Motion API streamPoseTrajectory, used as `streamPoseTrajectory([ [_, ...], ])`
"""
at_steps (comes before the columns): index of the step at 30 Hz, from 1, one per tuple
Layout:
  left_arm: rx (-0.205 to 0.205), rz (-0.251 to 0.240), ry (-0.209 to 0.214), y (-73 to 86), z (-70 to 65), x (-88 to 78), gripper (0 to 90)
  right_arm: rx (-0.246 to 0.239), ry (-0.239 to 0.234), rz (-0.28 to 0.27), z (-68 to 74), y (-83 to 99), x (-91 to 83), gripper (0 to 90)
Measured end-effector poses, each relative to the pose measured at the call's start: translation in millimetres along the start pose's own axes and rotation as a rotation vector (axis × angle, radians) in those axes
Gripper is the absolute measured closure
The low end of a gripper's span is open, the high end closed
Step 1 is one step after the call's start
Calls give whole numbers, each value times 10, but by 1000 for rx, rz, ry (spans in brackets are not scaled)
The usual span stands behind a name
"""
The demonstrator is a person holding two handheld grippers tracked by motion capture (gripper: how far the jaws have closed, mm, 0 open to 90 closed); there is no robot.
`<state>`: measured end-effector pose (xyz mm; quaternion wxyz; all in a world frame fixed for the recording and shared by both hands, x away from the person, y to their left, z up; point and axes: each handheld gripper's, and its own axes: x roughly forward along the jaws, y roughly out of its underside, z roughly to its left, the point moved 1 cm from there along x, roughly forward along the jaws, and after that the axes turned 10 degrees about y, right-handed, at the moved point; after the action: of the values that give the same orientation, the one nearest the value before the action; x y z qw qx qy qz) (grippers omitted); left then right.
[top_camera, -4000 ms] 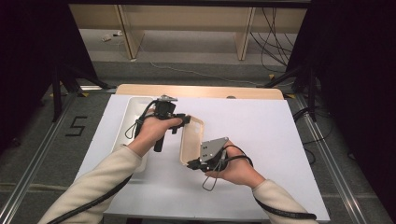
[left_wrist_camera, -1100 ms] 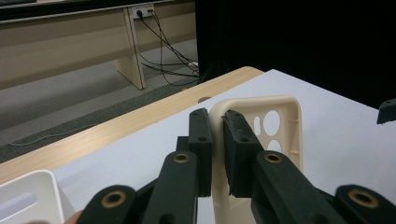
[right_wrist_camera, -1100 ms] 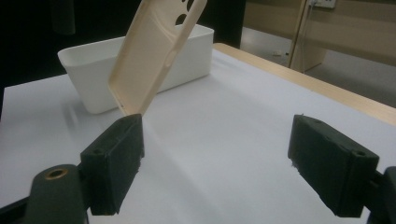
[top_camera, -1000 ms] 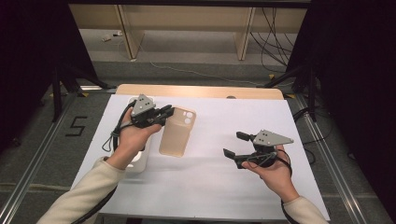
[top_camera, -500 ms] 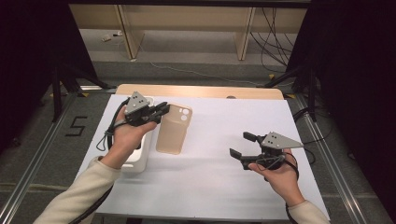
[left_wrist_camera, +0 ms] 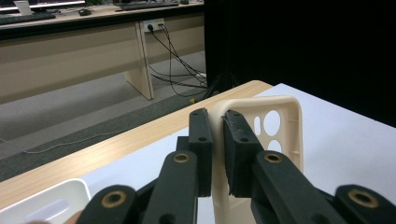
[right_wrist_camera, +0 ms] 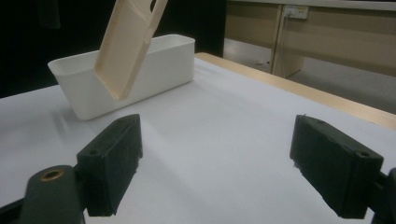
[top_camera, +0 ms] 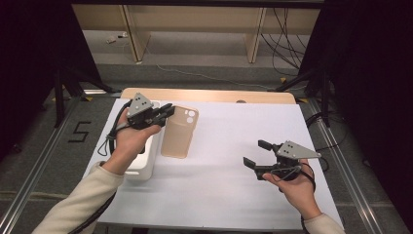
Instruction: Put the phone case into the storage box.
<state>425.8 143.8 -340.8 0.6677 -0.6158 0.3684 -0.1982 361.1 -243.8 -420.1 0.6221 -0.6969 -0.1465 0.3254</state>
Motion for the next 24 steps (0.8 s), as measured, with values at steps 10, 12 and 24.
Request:
streamPoseTrajectory([
  [10,-2,-14,-19,-44,50,-62,823,-2,17,10,-5,32,-28,179],
  [12,0,-16,-20,-52,59,-70,823,-2,23,15,-7,35,-31,178],
  [24,3,-18,-34,-93,113,-103,823,29,16,13,-3,49,-41,178],
])
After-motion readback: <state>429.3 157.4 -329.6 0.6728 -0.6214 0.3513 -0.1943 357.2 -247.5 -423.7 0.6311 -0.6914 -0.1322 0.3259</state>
